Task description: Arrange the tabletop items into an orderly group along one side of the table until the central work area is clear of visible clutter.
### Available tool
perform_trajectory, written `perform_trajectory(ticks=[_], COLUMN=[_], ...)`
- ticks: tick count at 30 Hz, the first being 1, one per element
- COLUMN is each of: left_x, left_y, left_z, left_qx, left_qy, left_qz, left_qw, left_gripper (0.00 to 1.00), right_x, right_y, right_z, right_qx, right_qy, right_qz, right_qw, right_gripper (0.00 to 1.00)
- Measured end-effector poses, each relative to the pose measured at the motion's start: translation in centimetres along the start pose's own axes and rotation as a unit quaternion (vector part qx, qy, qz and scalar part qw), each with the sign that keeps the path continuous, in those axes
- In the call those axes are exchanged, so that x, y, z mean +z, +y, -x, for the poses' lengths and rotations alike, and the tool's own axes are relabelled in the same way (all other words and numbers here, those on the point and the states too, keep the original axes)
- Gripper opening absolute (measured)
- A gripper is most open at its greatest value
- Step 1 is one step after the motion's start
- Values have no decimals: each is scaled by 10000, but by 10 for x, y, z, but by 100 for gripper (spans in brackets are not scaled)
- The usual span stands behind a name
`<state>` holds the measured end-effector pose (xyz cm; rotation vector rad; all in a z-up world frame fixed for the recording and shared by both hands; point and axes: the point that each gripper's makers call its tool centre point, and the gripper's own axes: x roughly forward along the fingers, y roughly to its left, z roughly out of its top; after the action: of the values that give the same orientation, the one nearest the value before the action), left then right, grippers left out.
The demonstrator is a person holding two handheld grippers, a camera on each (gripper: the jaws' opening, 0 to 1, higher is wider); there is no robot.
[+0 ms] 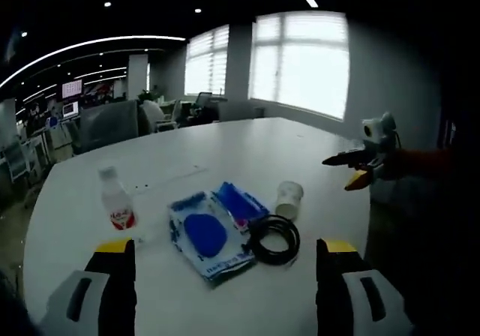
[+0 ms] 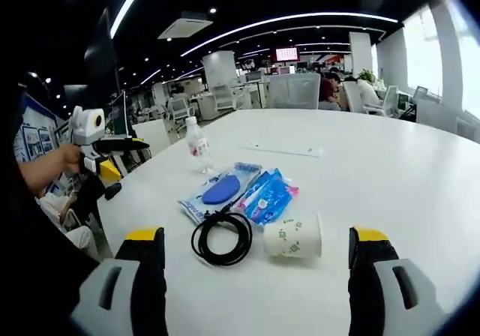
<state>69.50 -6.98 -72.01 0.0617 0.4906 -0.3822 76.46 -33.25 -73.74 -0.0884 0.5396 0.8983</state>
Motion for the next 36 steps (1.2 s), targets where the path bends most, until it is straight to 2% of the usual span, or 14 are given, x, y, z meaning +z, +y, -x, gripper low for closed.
perform_trajectory(ticks=[10,18,23,26,29,36], left_x=[34,58,61,65,64,55], left_y=[-17,-30,-37,-40,-42,-37], left_z=[-35,-67,-87,-98,-109,-137], left_qx=[-538,-996,-1268,-1446,-1586,-1763], left_qy=[49,81,276,295,397,708], left_qz=[-506,-915,-1213,-1270,-1502,-1782], left_qw=[9973,9908,9841,9809,9750,9655], left_gripper=[88,80,74,72,69,61], right_x=[-3,-4,-12,-17,-21,-25], right_y=[10,9,6,5,7,16], right_z=[-2,1,4,5,5,-4], right_qx=[-96,-312,-518,-627,-713,-861], right_qy=[-26,-57,-73,-60,-48,-28], right_qz=[-144,-258,-423,-516,-618,-751], right_qw=[9998,9992,9977,9967,9955,9935], right_gripper=[91,82,77,75,71,64])
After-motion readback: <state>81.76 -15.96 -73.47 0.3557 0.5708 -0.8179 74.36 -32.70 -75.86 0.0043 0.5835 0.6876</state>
